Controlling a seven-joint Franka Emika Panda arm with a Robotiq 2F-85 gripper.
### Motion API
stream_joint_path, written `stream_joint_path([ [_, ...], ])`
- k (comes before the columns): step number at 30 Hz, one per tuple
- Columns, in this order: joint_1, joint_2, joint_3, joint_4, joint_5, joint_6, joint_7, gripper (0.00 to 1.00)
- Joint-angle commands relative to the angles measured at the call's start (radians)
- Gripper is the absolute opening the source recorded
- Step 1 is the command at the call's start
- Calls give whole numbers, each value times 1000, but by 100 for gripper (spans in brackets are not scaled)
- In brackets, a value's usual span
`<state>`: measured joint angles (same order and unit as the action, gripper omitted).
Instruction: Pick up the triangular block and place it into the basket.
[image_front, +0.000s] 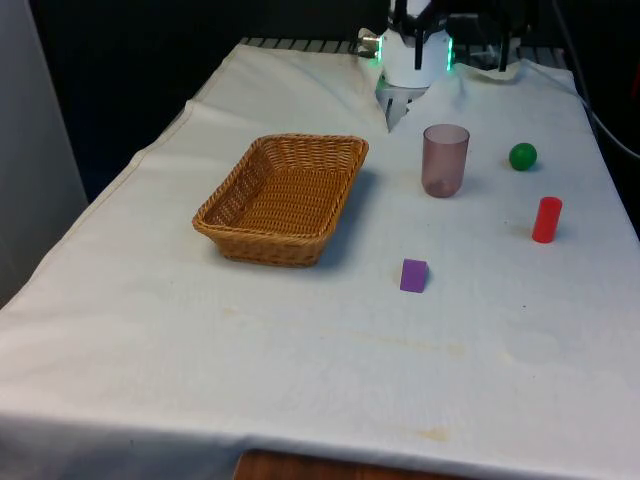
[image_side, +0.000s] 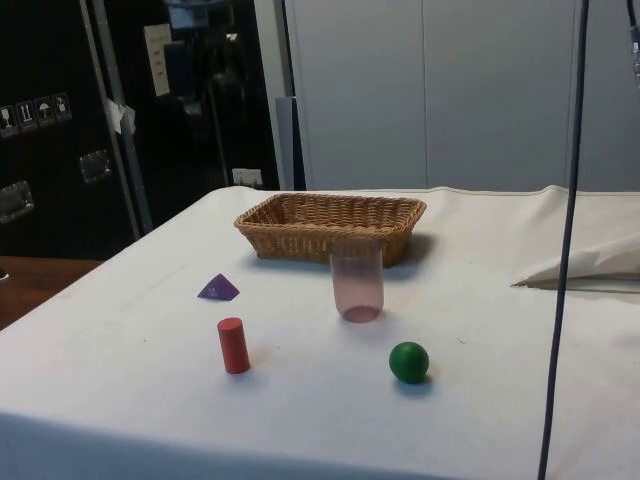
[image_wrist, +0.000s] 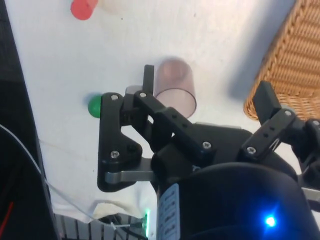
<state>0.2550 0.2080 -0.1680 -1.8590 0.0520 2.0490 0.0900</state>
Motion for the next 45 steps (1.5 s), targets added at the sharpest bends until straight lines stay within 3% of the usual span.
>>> stream_joint_path([
  [1, 4, -1, 1, -10, 2, 18, 8, 100],
  [8, 4, 9, 28, -65, -1, 95, 36, 100],
  [9, 1, 6, 28, -65, 0, 83, 29, 100],
  [11, 5, 17, 32, -73, -5, 124, 43, 100],
  [16, 3, 41, 36, -78, -17, 176, 47, 100],
  [17, 1, 39, 38, -76, -9, 162, 39, 100],
  [23, 6, 91, 47, -60, -25, 232, 57, 100],
  [25, 3, 81, 49, -69, -17, 224, 46, 100],
  [31, 5, 140, 47, -44, -29, 288, 56, 100],
  [43, -10, 201, 22, -77, -16, 400, -8, 100],
  [44, -4, 197, 18, -74, -21, 384, 0, 100],
  [45, -10, 206, 20, -79, -16, 410, -13, 100],
])
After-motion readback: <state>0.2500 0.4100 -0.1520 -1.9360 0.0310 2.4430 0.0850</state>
